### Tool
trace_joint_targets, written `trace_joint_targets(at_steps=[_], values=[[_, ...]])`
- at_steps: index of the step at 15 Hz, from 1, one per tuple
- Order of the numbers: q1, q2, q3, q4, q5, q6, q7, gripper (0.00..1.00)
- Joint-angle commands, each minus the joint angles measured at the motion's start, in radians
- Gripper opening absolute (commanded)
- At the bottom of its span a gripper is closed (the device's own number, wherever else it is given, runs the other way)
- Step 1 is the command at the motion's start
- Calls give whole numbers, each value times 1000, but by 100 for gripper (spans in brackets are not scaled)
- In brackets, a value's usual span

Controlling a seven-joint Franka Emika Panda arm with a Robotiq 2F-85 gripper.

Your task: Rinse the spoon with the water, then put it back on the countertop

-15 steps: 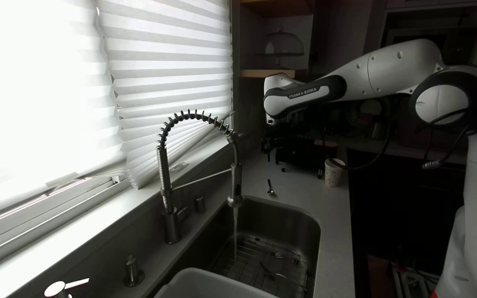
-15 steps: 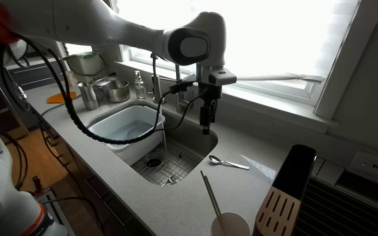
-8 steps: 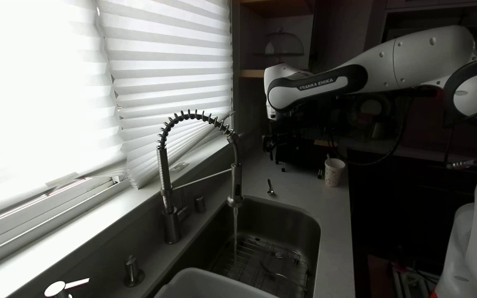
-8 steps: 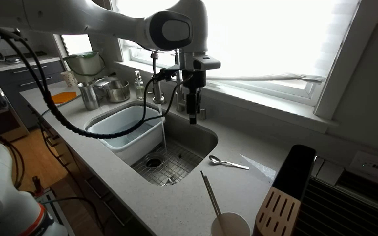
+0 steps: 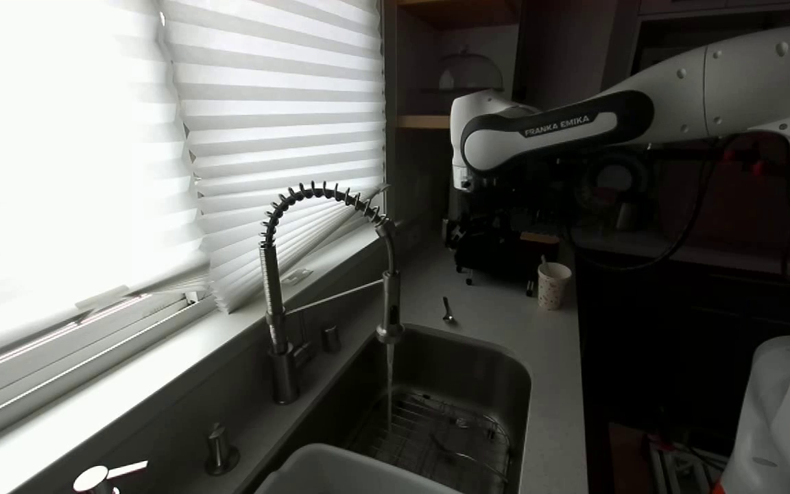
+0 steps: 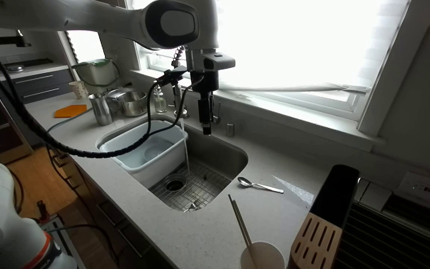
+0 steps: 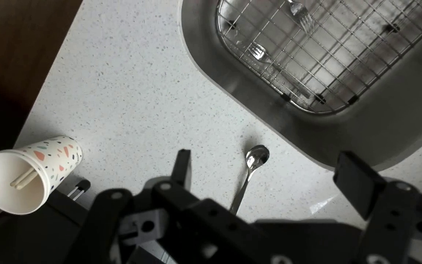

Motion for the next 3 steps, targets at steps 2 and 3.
trace_joint_targets(at_steps=[2,3], values=[[-13,2,13,5,2,-2,-2,100],[-12,4,13,5,2,-2,-2,100]])
